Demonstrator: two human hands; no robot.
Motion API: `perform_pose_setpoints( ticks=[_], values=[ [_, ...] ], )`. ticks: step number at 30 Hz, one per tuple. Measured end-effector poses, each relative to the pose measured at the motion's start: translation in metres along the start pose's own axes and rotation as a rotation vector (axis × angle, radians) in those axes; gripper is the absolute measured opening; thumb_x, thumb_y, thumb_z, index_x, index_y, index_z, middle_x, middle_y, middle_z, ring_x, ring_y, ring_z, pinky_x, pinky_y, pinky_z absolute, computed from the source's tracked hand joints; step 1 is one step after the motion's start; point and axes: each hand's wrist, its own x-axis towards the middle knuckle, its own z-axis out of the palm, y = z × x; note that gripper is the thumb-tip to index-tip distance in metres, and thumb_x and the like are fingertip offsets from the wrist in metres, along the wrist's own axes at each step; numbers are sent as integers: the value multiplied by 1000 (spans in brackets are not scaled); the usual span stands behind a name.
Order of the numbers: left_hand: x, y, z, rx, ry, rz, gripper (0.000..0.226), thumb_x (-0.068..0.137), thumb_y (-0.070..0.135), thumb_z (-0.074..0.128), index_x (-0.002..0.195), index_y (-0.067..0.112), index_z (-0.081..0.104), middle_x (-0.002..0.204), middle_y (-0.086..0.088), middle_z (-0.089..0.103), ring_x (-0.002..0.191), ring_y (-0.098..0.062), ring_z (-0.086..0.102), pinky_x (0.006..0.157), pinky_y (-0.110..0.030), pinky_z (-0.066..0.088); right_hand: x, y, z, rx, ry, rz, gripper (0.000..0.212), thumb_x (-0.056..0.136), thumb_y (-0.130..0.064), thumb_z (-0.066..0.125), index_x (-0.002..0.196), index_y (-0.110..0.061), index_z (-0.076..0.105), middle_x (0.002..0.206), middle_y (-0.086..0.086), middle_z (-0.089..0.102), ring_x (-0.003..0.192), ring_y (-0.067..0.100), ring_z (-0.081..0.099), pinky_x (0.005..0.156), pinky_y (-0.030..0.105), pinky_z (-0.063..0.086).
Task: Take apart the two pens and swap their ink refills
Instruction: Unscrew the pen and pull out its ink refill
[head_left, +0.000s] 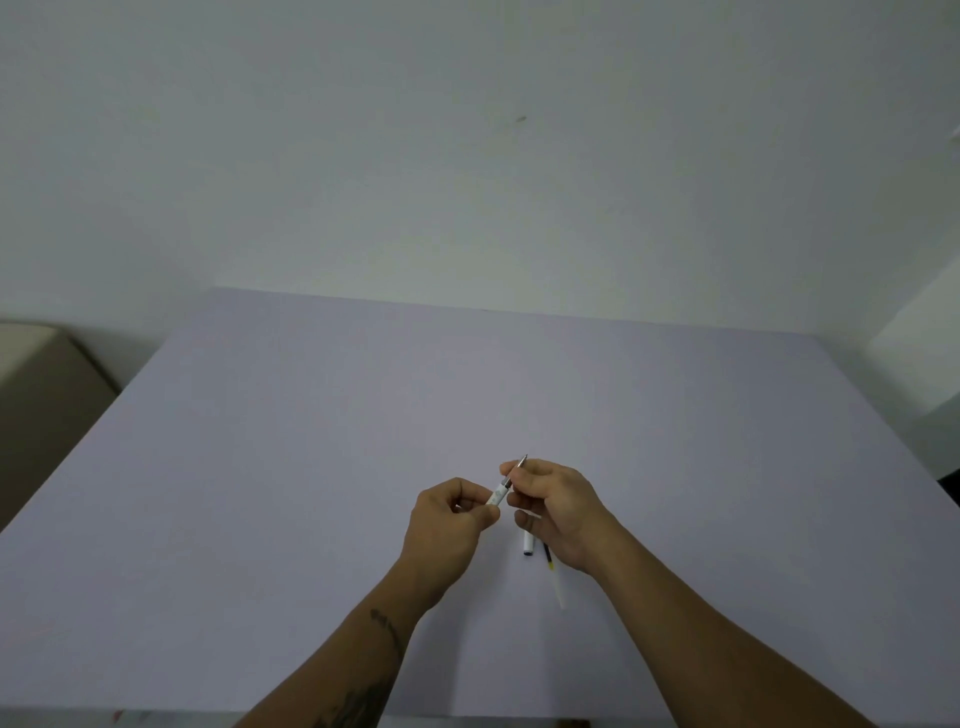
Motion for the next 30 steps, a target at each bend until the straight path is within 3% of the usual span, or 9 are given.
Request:
perform_pose_setpoints(
  ticks=[5,10,14,19,24,30],
  values=[
    [-2,0,2,8,-4,-4,6,83,10,70,79,13,73,63,2,59,61,-12,50,61,-25,46,2,1,6,-68,71,4,23,92,-21,68,72,-11,62,72,3,60,70,16,57,64,32,49],
    [-1,3,0,9,-6,-1,4,83,9,70,80,11,73,64,2,58,62,-13,50,62,-26,46,0,-4,5,-37,6,39,17,91,-23,67,84,-8,67,76,4,56,73,19,58,64,32,48],
    [0,3,-2,6,-1,-1,4,83,9,70,79,11,73,63,2,58,61,-12,49,60,-25,44,-1,-7,0,78,-67,43,20,95,-16,60,98,-8,78,79,2,66,77,19,60,67,31,50],
    [1,2,2,11,-12,7,5,84,9,70,81,11,73,64,1,58,60,-11,50,59,-23,46,2,-6,3,6,5,16,22,93,-18,65,74,-8,68,75,5,62,76,18,58,67,32,50],
    [2,1,4,7,-19,-4,6,83,10,70,79,13,73,63,1,59,59,-10,50,59,-23,45,4,-5,5,-104,59,-16,26,92,-26,68,72,-11,59,67,1,58,68,15,58,64,31,51],
    [6,6,3,9,5,6,4,83,10,71,80,12,73,63,1,59,60,-12,50,59,-25,45,1,-7,-2,64,-24,3,19,96,-17,61,98,-9,78,82,2,69,79,19,60,69,32,51]
  ],
)
